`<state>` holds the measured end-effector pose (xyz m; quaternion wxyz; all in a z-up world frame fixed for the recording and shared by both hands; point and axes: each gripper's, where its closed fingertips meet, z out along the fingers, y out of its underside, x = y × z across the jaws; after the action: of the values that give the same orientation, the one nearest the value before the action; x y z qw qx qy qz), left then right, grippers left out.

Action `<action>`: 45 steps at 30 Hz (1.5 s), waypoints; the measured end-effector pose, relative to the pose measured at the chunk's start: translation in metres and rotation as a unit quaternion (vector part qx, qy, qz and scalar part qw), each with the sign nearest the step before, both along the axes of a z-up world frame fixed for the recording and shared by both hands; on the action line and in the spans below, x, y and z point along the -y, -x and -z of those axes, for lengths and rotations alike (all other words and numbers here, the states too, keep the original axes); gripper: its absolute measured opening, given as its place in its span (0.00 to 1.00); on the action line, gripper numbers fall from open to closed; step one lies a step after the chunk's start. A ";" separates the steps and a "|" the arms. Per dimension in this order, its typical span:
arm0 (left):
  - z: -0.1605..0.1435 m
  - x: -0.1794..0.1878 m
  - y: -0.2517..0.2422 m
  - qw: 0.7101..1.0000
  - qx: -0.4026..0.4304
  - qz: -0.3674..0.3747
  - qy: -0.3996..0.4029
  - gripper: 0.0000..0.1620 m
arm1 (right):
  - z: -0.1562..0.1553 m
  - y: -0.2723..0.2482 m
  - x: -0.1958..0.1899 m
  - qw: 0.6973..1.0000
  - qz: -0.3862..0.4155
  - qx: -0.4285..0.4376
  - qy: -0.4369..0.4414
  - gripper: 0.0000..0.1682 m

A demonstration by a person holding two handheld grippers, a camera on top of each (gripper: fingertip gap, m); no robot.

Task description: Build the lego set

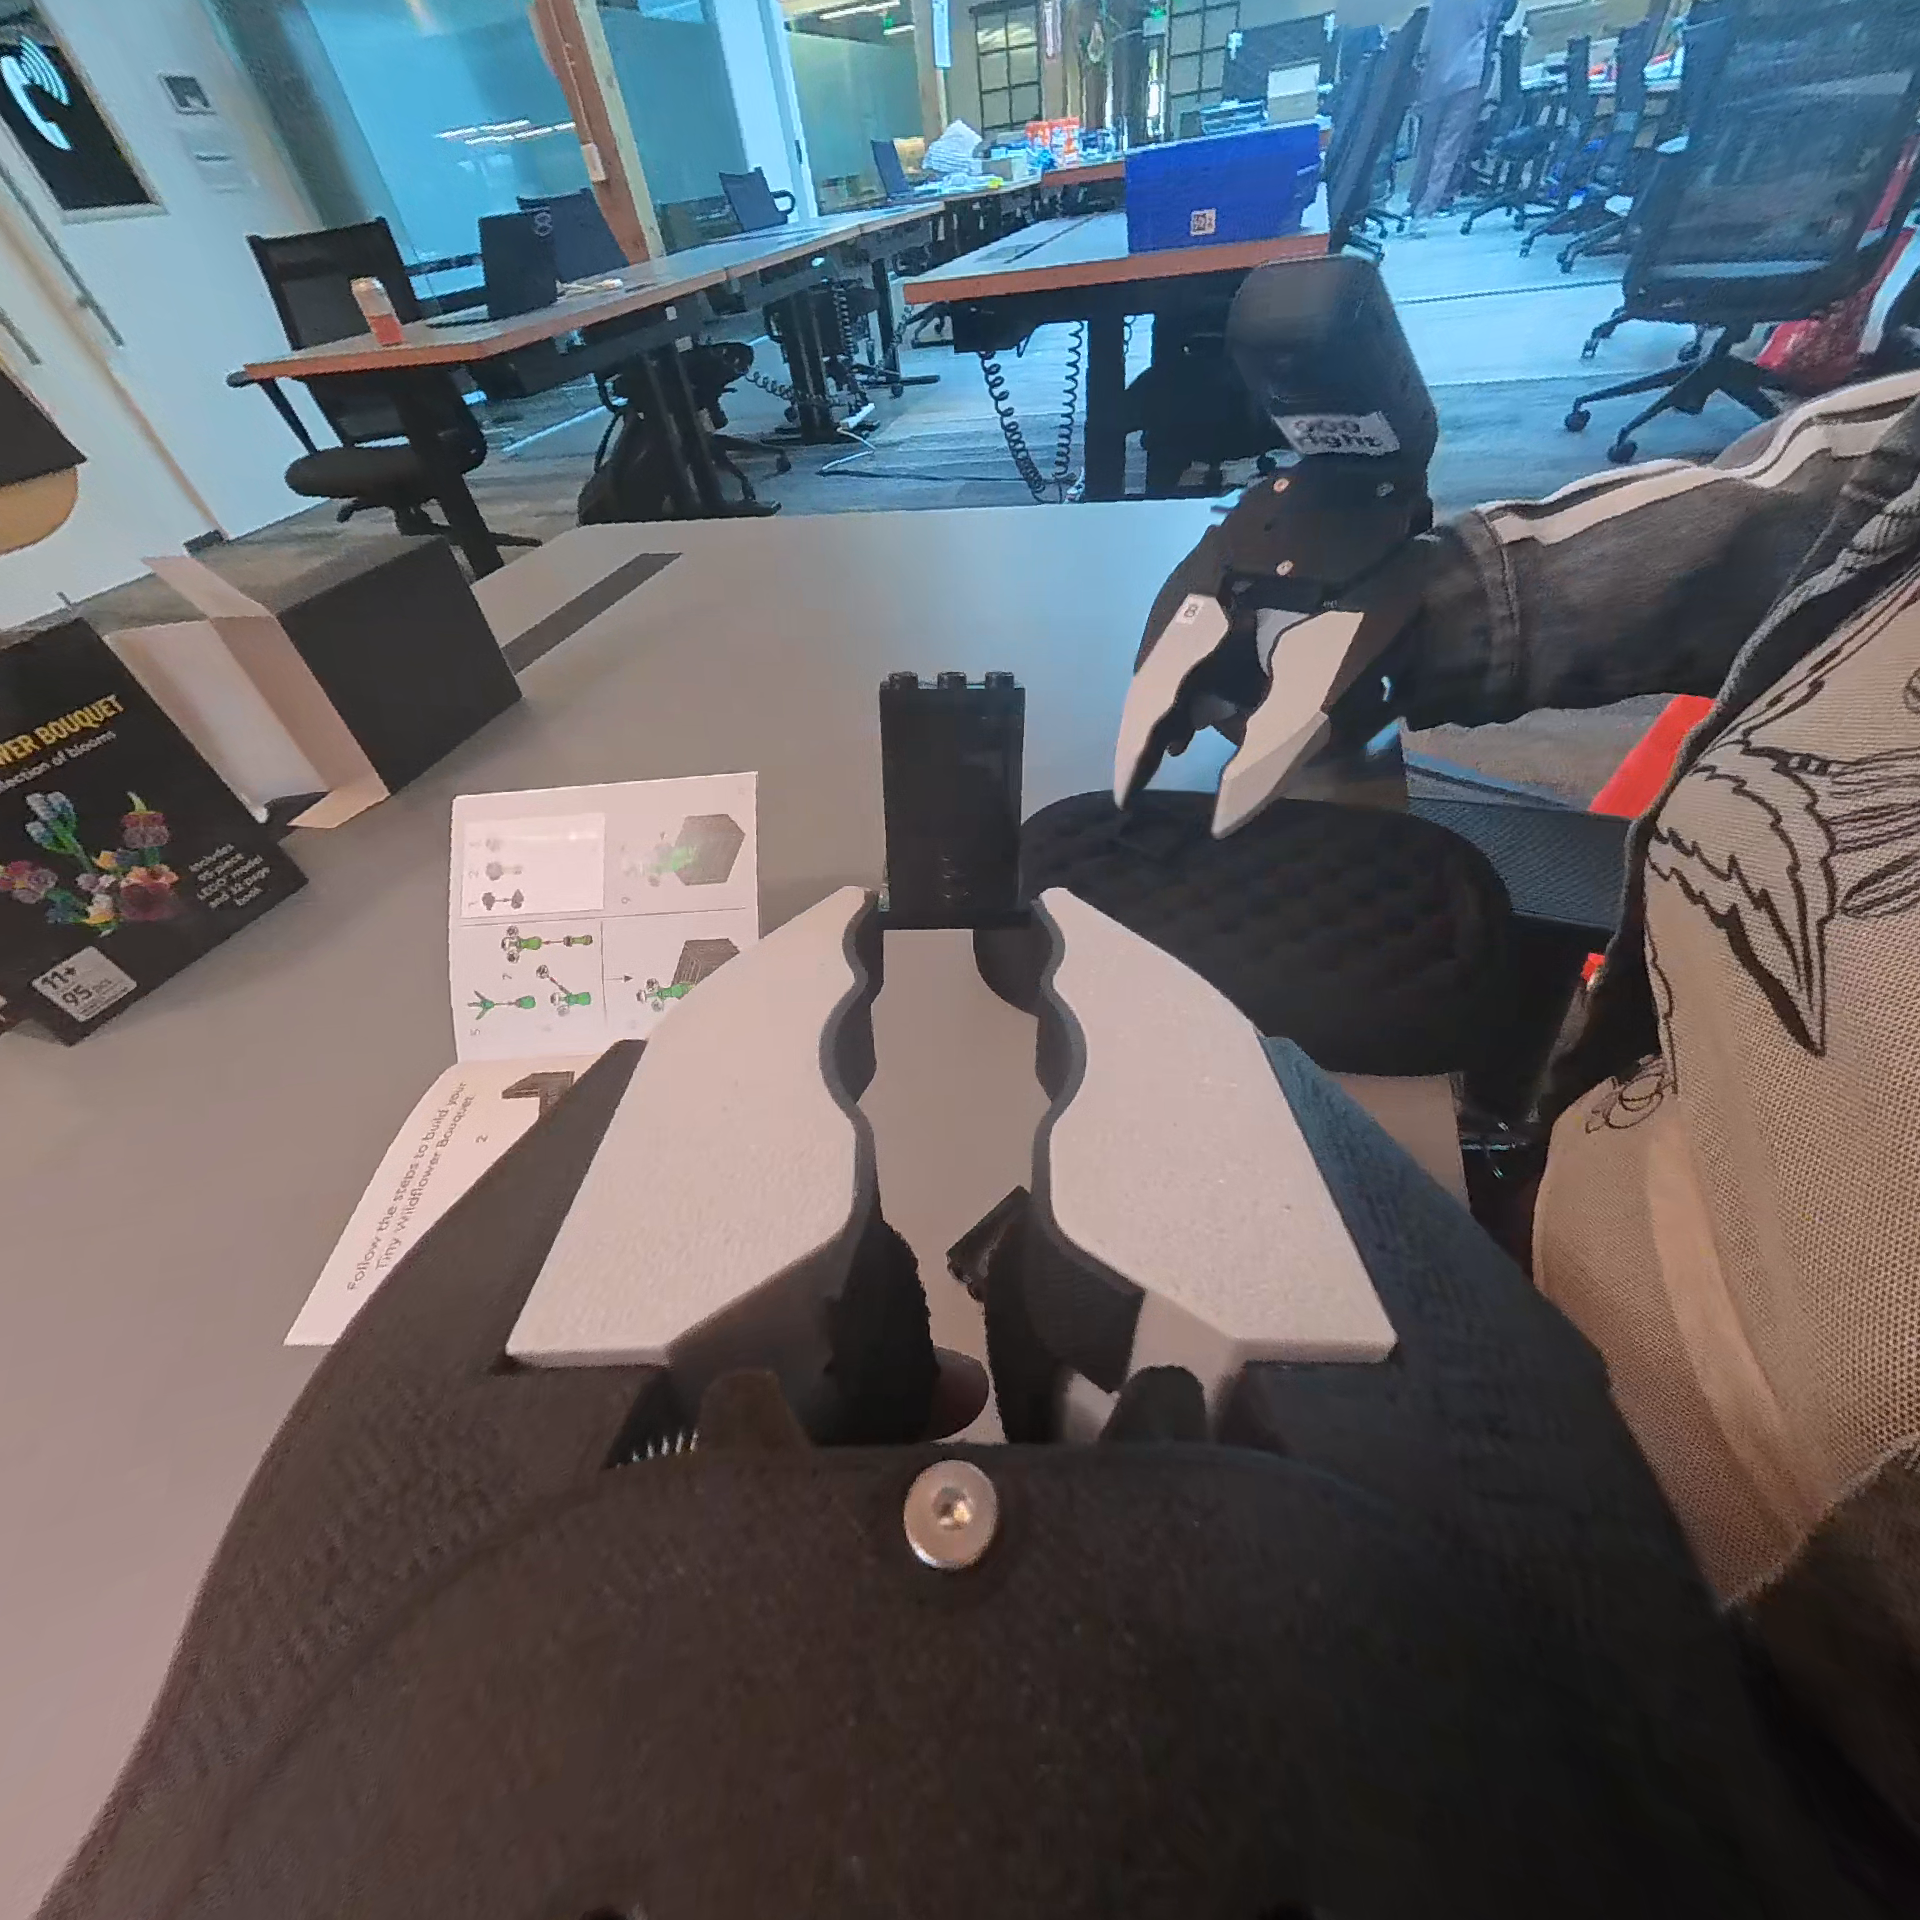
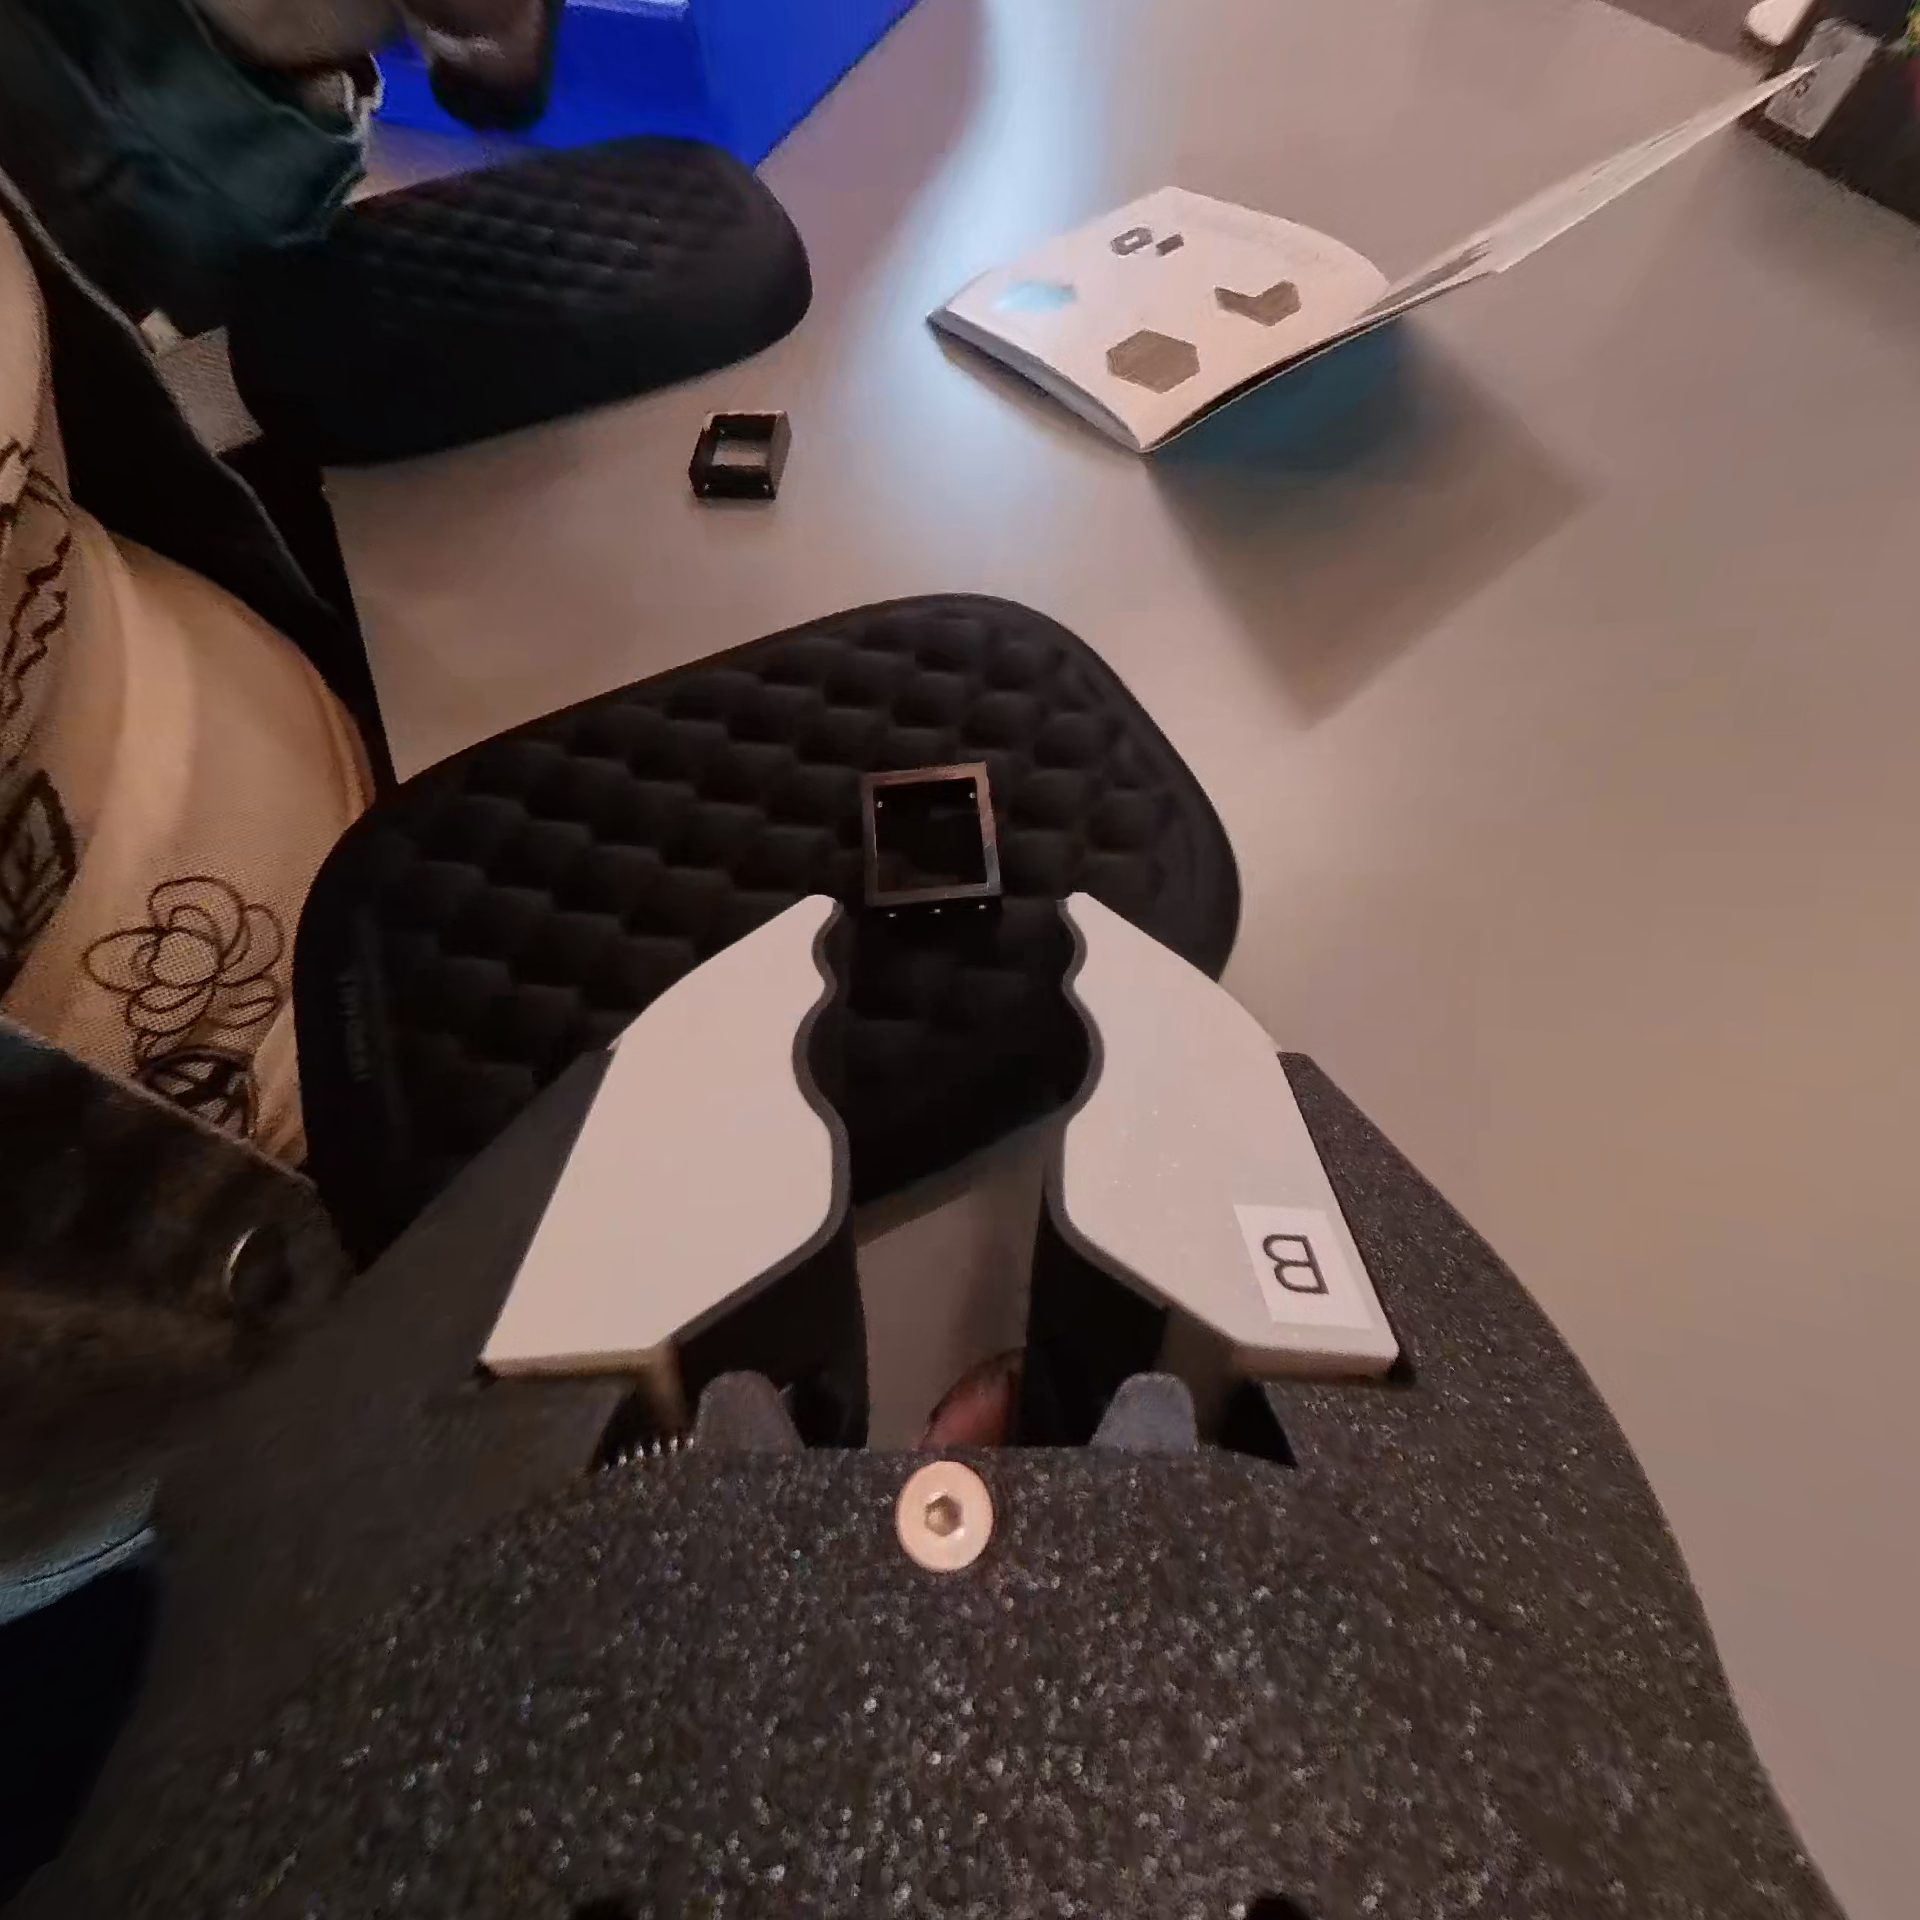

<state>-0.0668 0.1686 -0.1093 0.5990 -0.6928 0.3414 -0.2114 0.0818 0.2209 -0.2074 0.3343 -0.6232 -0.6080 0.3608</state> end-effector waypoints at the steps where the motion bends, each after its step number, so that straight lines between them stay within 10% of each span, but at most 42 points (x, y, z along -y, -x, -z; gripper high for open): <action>1: 0.001 0.000 0.000 1.000 -0.002 -0.001 0.002 0.17 | 0.001 0.001 0.002 1.000 -0.006 0.005 0.000 0.22; 10: 0.013 -0.003 -0.001 1.000 -0.017 0.001 0.020 0.17 | -0.011 0.006 0.002 0.999 -0.026 -0.009 -0.022 0.14; 23: 0.023 0.002 -0.006 0.998 -0.058 0.011 0.002 0.17 | -0.017 -0.040 -0.001 0.859 -0.115 0.491 -0.085 0.14; 45: 0.033 0.006 -0.015 0.998 -0.039 0.050 0.013 0.17 | -0.015 -0.022 0.004 0.910 -0.100 0.396 -0.067 0.14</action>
<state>-0.0523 0.1622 -0.1423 0.5650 -0.6902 0.3961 -0.2180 0.1040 0.2165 -0.1922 0.0697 -0.6269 -0.7724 0.0741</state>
